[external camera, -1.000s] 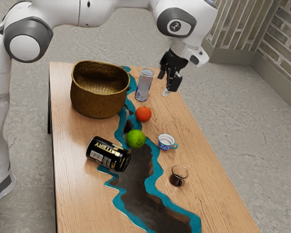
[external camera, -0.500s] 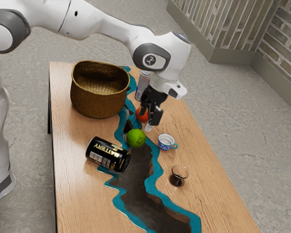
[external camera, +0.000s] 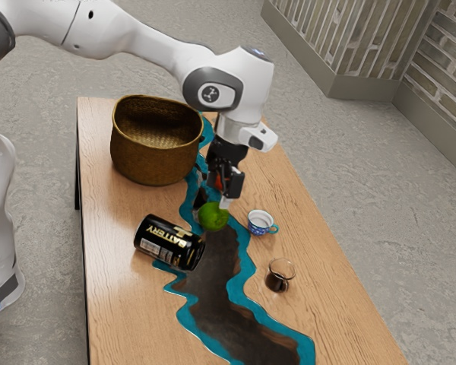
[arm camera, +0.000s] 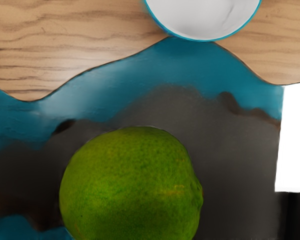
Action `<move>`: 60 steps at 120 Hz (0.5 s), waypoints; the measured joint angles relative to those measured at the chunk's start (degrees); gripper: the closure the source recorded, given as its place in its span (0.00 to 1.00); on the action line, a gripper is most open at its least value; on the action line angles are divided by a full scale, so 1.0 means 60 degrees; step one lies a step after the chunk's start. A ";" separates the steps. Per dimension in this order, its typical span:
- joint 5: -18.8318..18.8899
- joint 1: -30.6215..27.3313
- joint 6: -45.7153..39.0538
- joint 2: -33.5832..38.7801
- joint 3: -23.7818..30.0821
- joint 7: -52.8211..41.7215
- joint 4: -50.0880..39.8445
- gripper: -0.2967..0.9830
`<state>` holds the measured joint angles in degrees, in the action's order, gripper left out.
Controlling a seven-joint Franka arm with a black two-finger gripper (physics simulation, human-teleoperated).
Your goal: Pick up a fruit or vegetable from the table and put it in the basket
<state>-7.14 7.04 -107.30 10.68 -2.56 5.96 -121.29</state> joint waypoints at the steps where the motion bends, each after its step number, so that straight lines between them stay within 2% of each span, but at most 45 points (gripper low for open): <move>1: -0.0005 -0.0028 -0.0013 -0.0006 0.0000 0.0007 -0.0019 0.23; 60: -0.0540 -0.0256 -0.1249 -0.0913 0.0001 0.0106 -0.0727 0.23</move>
<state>-10.38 5.50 -114.79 5.20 -2.55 6.59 -125.65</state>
